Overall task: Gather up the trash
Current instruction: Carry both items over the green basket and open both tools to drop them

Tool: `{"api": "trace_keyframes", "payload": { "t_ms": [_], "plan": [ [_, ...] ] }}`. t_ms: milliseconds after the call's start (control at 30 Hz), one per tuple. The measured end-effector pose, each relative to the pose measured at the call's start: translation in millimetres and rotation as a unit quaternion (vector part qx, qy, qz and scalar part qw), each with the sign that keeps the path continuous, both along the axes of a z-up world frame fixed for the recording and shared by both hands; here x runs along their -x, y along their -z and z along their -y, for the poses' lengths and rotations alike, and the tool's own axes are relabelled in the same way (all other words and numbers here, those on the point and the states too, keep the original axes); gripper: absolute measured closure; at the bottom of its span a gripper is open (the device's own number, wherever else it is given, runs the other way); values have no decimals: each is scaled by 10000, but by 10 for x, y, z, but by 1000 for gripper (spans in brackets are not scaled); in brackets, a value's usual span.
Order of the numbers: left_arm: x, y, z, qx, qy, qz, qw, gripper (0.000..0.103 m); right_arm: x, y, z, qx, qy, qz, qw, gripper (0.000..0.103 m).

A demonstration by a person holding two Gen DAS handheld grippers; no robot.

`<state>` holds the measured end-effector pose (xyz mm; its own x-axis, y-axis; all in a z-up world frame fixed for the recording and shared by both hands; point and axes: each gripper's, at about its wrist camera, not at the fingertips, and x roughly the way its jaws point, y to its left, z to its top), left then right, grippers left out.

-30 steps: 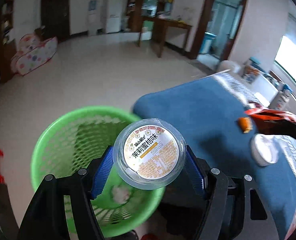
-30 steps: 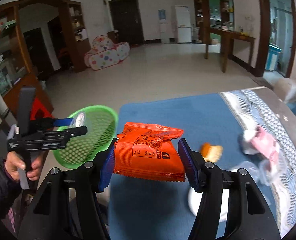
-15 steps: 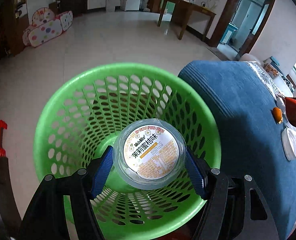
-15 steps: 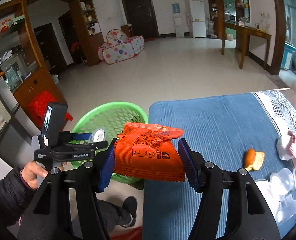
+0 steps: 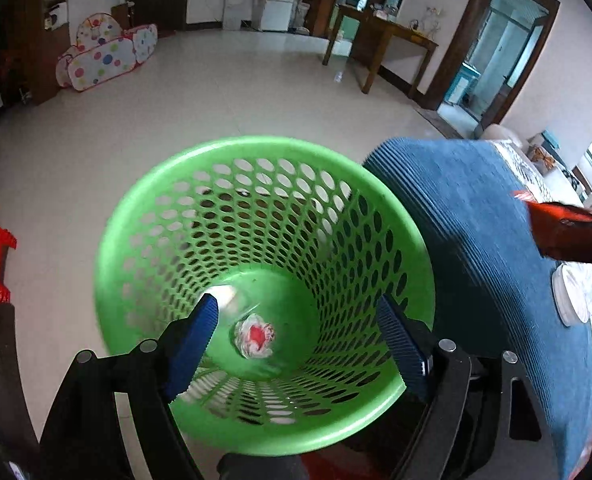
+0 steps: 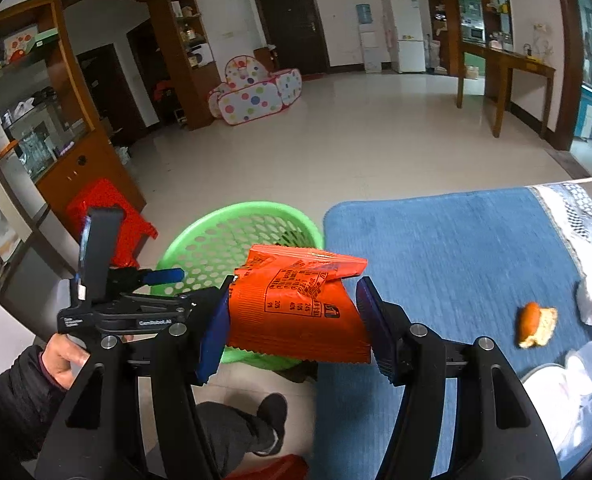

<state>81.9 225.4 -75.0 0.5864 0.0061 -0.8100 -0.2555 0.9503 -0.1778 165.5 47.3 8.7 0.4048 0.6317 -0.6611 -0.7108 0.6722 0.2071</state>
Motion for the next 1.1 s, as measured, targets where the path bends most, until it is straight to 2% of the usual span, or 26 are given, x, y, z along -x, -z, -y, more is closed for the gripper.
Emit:
{"api": "trace_keyframes", "payload": {
  "t_ms": [200, 533, 633, 700, 867, 1100],
  "plan": [
    [277, -207, -165, -126, -310, 211, 9992, 25, 8, 106, -268, 18, -208, -148, 9997, 43],
    [578, -408, -439, -67, -712, 467, 9963, 25, -13, 418, -750, 34, -425, -678, 9968, 42],
    [605, -441, -484, -12, -764, 508, 9958, 25, -32, 462, -770, -49, -422, -815, 9958, 30],
    [610, -450, -477, -4, -757, 526, 9957, 24, -19, 425, -741, -116, -429, -821, 9956, 26],
    [527, -454, -359, 45, -670, 543, 9963, 24, 10, 328, -530, -111, -298, -668, 9973, 25],
    [406, -477, -54, 73, -377, 578, 9976, 23, 37, 155, 72, -64, 184, -371, 9991, 25]
  ]
}}
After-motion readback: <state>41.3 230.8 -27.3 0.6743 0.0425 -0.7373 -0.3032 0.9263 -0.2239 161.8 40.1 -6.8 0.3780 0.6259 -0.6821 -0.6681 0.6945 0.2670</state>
